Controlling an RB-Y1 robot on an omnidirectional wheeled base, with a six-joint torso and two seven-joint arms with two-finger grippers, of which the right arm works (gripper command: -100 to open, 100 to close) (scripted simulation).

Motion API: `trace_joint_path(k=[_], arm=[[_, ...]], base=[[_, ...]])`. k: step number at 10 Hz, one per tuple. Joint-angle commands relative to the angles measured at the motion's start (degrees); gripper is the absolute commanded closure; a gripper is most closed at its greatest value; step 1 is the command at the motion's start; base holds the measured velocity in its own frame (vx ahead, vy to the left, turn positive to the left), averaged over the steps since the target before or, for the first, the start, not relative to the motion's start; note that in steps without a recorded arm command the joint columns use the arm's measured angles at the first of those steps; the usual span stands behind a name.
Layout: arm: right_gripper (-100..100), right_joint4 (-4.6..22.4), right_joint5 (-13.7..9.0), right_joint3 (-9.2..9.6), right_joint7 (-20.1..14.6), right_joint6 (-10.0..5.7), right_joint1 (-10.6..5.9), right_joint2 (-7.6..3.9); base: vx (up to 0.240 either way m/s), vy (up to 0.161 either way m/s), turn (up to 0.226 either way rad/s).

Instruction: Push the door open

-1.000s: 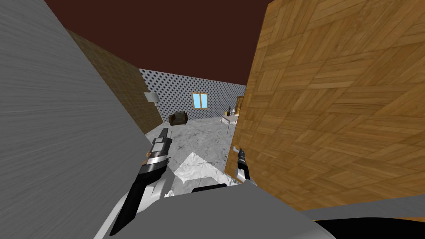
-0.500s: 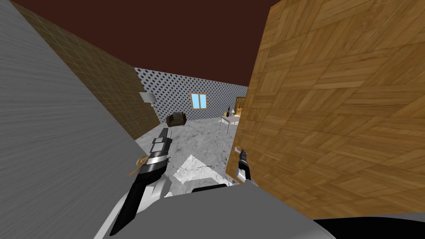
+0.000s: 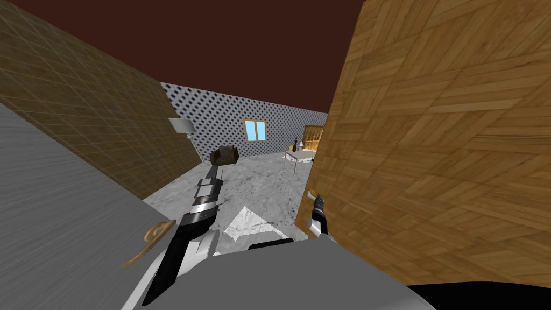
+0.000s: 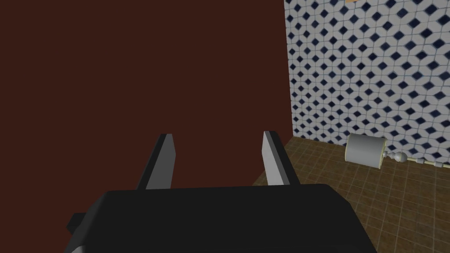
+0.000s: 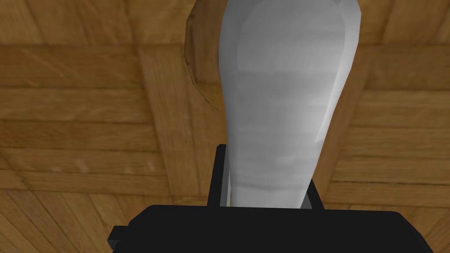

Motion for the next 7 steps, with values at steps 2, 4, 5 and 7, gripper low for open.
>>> trace_joint_path(k=[2,4,5,7], arm=[[100,0.3,-0.9,-1.2,0.5,-0.51,-0.43,0.01],[100,0.3,-1.5,-1.96,0.9,-0.61,-0.39,0.12],[100,0.1,-1.5,-2.11,0.9,-0.34,0.34,-0.14],[100,0.1,-2.6,-3.56,1.6,-0.73,0.42,-0.43]], base=[[0.183,0.021,-0.053],[0.169,0.006,-0.045],[0.061,-0.004,-0.046],[0.162,-0.053,-0.032]])
